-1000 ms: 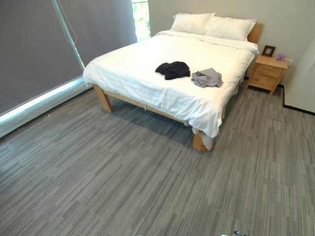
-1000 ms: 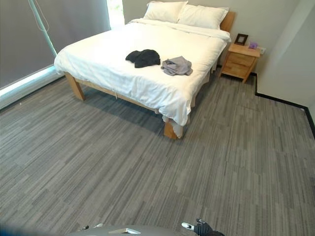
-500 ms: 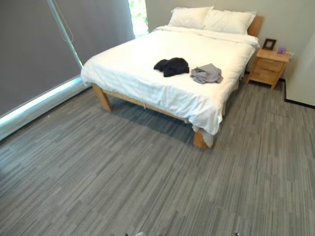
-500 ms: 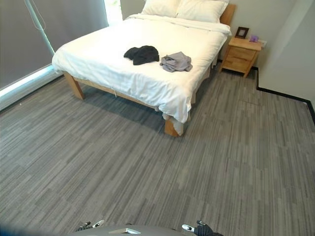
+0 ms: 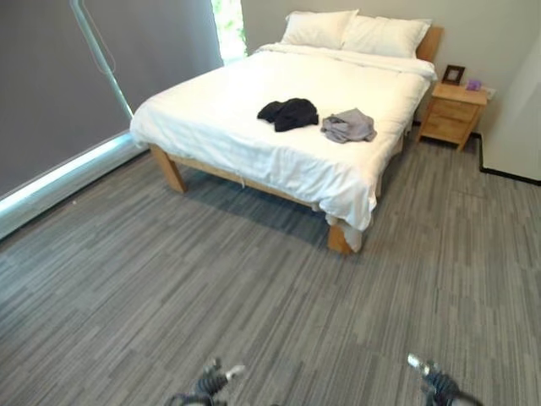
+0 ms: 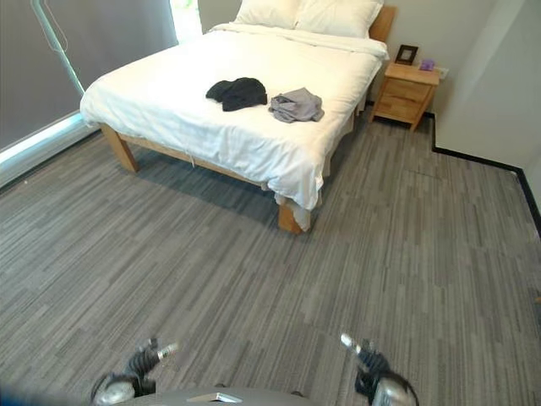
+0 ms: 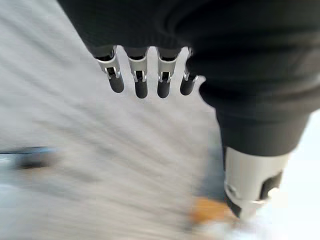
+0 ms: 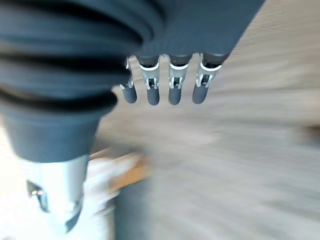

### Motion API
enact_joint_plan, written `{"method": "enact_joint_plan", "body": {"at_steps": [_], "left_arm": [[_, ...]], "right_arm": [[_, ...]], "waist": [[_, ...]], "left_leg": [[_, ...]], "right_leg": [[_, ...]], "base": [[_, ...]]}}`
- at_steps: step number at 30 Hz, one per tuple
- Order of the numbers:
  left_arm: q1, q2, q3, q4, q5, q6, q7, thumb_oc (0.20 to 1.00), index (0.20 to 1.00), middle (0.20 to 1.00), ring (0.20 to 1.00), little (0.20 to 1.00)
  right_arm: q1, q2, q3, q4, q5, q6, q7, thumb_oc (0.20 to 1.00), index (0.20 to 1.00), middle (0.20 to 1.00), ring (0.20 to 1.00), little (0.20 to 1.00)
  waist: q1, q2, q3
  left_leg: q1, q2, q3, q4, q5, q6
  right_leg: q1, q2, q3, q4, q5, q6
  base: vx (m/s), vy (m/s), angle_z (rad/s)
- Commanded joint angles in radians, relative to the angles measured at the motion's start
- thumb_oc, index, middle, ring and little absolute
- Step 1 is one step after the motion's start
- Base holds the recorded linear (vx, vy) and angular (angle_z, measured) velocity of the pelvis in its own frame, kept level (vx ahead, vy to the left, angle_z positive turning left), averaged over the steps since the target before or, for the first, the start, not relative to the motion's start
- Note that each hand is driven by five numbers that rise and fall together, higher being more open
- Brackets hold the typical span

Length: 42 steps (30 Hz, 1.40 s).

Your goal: Pick up bed clothes into laundry basket.

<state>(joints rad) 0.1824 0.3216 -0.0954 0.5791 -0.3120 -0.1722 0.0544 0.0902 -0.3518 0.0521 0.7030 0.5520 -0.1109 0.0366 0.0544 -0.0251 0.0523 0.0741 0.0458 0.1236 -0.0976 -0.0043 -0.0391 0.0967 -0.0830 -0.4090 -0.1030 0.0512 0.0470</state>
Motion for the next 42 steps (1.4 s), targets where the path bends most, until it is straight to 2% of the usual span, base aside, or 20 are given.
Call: {"method": "enact_joint_plan", "body": {"at_steps": [1, 2, 4, 7, 8, 12, 14, 17, 23, 25, 26, 28, 29, 32, 35, 36, 37, 40, 41, 42], "left_arm": [[-0.073, 0.033, 0.014, -0.097, -0.102, 0.004, -0.008, 1.0, 1.0, 1.0, 1.0, 1.0], [-0.073, 0.034, 0.014, -0.098, -0.101, 0.005, -0.008, 1.0, 1.0, 1.0, 1.0, 1.0], [-0.073, 0.035, 0.017, -0.221, -0.194, -0.006, -0.031, 1.0, 1.0, 1.0, 1.0, 1.0], [-0.073, 0.039, 0.039, -0.259, -0.224, -0.031, -0.036, 1.0, 1.0, 1.0, 1.0, 1.0], [-0.073, 0.017, 0.073, -0.287, -0.259, -0.058, -0.015, 1.0, 1.0, 1.0, 1.0, 1.0], [-0.065, -0.021, 0.124, -0.334, -0.249, -0.104, 0.031, 1.0, 1.0, 1.0, 1.0, 1.0], [-0.064, -0.035, 0.127, -0.343, -0.268, -0.09, 0.039, 1.0, 1.0, 1.0, 1.0, 1.0], [-0.033, -0.009, 0.095, -0.368, -0.268, -0.041, -0.022, 1.0, 1.0, 1.0, 1.0, 1.0], [-0.027, -0.009, 0.096, -0.379, -0.235, -0.038, -0.016, 1.0, 1.0, 1.0, 1.0, 1.0], [-0.035, 0.001, 0.095, -0.386, -0.212, -0.039, -0.006, 1.0, 1.0, 1.0, 1.0, 1.0], [-0.036, 0.001, 0.095, -0.386, -0.212, -0.039, -0.006, 1.0, 1.0, 1.0, 1.0, 1.0], [-0.044, 0.016, 0.096, -0.382, -0.189, -0.034, 0.001, 1.0, 1.0, 1.0, 1.0, 1.0], [-0.046, 0.026, 0.111, -0.391, -0.18, -0.035, 0.012, 1.0, 1.0, 1.0, 1.0, 1.0], [-0.059, 0.031, 0.131, -0.386, -0.163, -0.034, 0.027, 1.0, 1.0, 1.0, 1.0, 1.0], [-0.066, 0.011, 0.151, -0.39, -0.181, -0.04, 0.043, 1.0, 1.0, 1.0, 1.0, 1.0], [-0.076, 0.004, 0.149, -0.381, -0.192, -0.041, 0.038, 1.0, 1.0, 1.0, 1.0, 1.0], [-0.089, 0.012, 0.148, -0.375, -0.162, -0.038, 0.039, 1.0, 1.0, 1.0, 1.0, 1.0], [-0.099, 0.012, 0.14, -0.376, -0.138, -0.042, 0.039, 1.0, 1.0, 1.0, 1.0, 1.0], [-0.097, 0.006, 0.134, -0.374, -0.141, -0.039, 0.037, 1.0, 1.0, 1.0, 1.0, 1.0], [-0.094, 0.001, 0.131, -0.38, -0.137, -0.047, 0.039, 1.0, 1.0, 1.0, 1.0, 1.0]], "right_arm": [[-0.062, -0.024, 0.006, -0.165, 0.047, -0.017, 0.002, 1.0, 1.0, 1.0, 1.0, 1.0], [-0.061, -0.024, 0.005, -0.166, 0.047, -0.016, 0.002, 1.0, 1.0, 1.0, 1.0, 1.0], [-0.052, -0.013, 0.011, -0.304, 0.016, -0.044, 0.008, 1.0, 1.0, 1.0, 1.0, 1.0], [-0.043, 0.0, 0.026, -0.348, 0.047, -0.069, 0.028, 1.0, 1.0, 1.0, 1.0, 1.0], [-0.02, 0.015, 0.035, -0.416, 0.061, -0.077, 0.041, 1.0, 1.0, 1.0, 1.0, 1.0], [0.01, 0.037, 0.034, -0.427, 0.051, -0.089, 0.037, 1.0, 1.0, 1.0, 1.0, 1.0], [0.009, 0.024, 0.048, -0.434, 0.024, -0.073, 0.034, 1.0, 1.0, 1.0, 1.0, 1.0], [-0.007, -0.02, 0.052, -0.446, -0.084, -0.037, 0.038, 1.0, 1.0, 1.0, 1.0, 1.0], [-0.009, 0.007, 0.044, -0.435, -0.041, -0.022, 0.029, 1.0, 1.0, 1.0, 1.0, 1.0], [-0.002, 0.02, 0.044, -0.448, -0.015, -0.018, 0.031, 1.0, 1.0, 1.0, 1.0, 1.0], [-0.003, 0.02, 0.044, -0.448, -0.015, -0.018, 0.031, 1.0, 1.0, 1.0, 1.0, 1.0], [0.009, 0.025, 0.047, -0.473, -0.013, -0.019, 0.033, 1.0, 1.0, 1.0, 1.0, 1.0], [0.008, 0.028, 0.058, -0.5, -0.031, -0.02, 0.033, 1.0, 1.0, 1.0, 1.0, 1.0], [0.004, 0.035, 0.063, -0.518, -0.054, -0.018, 0.031, 1.0, 1.0, 1.0, 1.0, 1.0], [0.015, 0.036, 0.06, -0.524, -0.062, -0.007, 0.039, 1.0, 1.0, 1.0, 1.0, 1.0], [0.024, 0.031, 0.062, -0.515, -0.057, -0.007, 0.035, 1.0, 1.0, 1.0, 1.0, 1.0], [0.027, 0.029, 0.059, -0.517, -0.056, -0.007, 0.033, 1.0, 1.0, 1.0, 1.0, 1.0], [0.029, 0.036, 0.054, -0.521, -0.037, -0.012, 0.031, 1.0, 1.0, 1.0, 1.0, 1.0], [0.039, 0.037, 0.051, -0.527, -0.025, -0.012, 0.035, 1.0, 1.0, 1.0, 1.0, 1.0], [0.036, 0.031, 0.054, -0.52, -0.024, -0.018, 0.041, 1.0, 1.0, 1.0, 1.0, 1.0]], "waist": [[0.003, -0.017, 0.013], [0.002, -0.018, 0.011], [0.001, -0.01, 0.014], [-0.002, -0.011, 0.012], [-0.003, -0.014, 0.015], [0.002, -0.022, 0.018], [0.005, -0.025, 0.026], [0.01, -0.027, 0.044], [0.024, -0.034, 0.057], [0.022, -0.029, 0.081], [0.022, -0.03, 0.077], [0.001, -0.024, 0.104], [-0.016, -0.007, 0.134], [-0.026, -0.001, 0.156], [-0.052, -0.013, 0.164], [-0.076, -0.014, 0.165], [-0.093, -0.015, 0.161], [-0.112, -0.019, 0.147], [-0.107, -0.013, 0.137], [-0.108, -0.015, 0.127]], "left_leg": [[-0.011, 0.002, 0.038, 0.01, 0.036, -0.04], [-0.014, 0.001, 0.037, 0.01, 0.039, -0.04], [-0.012, -0.001, 0.04, 0.01, 0.034, -0.037], [-0.016, -0.003, 0.04, 0.01, 0.034, -0.036], [-0.017, -0.004, 0.042, 0.01, 0.032, -0.035], [-0.019, -0.007, 0.043, 0.01, 0.026, -0.032], [-0.021, -0.011, 0.042, 0.01, 0.024, -0.028], [-0.022, -0.02, 0.048, 0.01, 0.015, -0.016], [-0.017, -0.043, 0.066, 0.01, -0.004, 0.01], [0.003, -0.069, 0.054, 0.01, -0.022, 0.037], [-0.003, -0.071, 0.054, 0.01, -0.019, 0.038], [0.021, -0.094, 0.031, 0.013, -0.033, 0.069], [0.049, -0.095, 0.031, 0.013, -0.051, 0.093], [0.074, -0.088, 0.044, 0.019, -0.074, 0.097], [0.129, -0.094, 0.038, 0.01, -0.111, 0.068], [0.179, -0.081, 0.012, 0.01, -0.146, 0.032], [0.201, -0.069, 0.005, 0.01, -0.161, 0.015], [0.232, -0.058, -0.011, 0.01, -0.173, -0.003], [0.252, -0.049, -0.02, 0.011, -0.168, -0.012], [0.248, -0.041, -0.028, 0.069, -0.158, -0.018]], "right_leg": [[0.031, -0.083, -0.029, 0.016, -0.004, 0.103], [0.028, -0.084, -0.029, 0.016, -0.003, 0.103], [0.029, -0.088, -0.028, 0.016, 0.0, 0.105], [0.023, -0.095, -0.031, 0.016, 0.005, 0.107], [0.021, -0.098, -0.03, 0.016, 0.006, 0.108], [0.021, -0.104, -0.034, 0.016, 0.006, 0.111], [0.018, -0.107, -0.032, 0.017, 0.01, 0.112], [0.014, -0.119, -0.033, 0.023, 0.017, 0.122], [-0.009, -0.161, -0.022, 0.086, 0.029, 0.144], [-0.067, -0.219, 0.005, 0.257, 0.058, 0.158], [-0.073, -0.22, 0.005, 0.257, 0.059, 0.158], [-0.147, -0.259, 0.065, 0.444, 0.146, 0.162], [-0.225, -0.278, 0.08, 0.599, 0.207, 0.165], [-0.317, -0.295, 0.079, 0.666, 0.182, 0.165], [-0.379, -0.274, 0.019, 0.457, 0.168, 0.164], [-0.378, -0.212, -0.006, 0.226, 0.194, 0.179], [-0.386, -0.188, -0.004, 0.147, 0.207, 0.185], [-0.394, -0.191, -0.016, 0.113, 0.223, 0.192], [-0.369, -0.178, -0.025, 0.114, 0.2, 0.18], [-0.35, -0.177, -0.048, 0.132, 0.191, 0.159]], "base": [[-0.01, 0.038, 0.03], [0.0, 0.038, -0.02], [-0.01, 0.039, -0.03], [0.0, 0.025, -0.02], [0.0, 0.0, 0.0], [0.01, 0.019, 0.0], [0.0, 0.046, 0.0], [0.02, 0.075, 0.0], [0.04, 0.105, -0.1], [0.06, 0.178, -0.05], [0.05, 0.15, 0.03], [0.11, 0.245, 0.06], [0.12, 0.241, 0.12], [0.21, 0.099, 0.06], [0.38, -0.103, -0.08], [0.59, -0.221, -0.07], [0.46, -0.181, 0.1], [0.36, -0.104, 0.33], [0.49, -0.122, 0.37], [0.46, -0.133, 0.37]]}}
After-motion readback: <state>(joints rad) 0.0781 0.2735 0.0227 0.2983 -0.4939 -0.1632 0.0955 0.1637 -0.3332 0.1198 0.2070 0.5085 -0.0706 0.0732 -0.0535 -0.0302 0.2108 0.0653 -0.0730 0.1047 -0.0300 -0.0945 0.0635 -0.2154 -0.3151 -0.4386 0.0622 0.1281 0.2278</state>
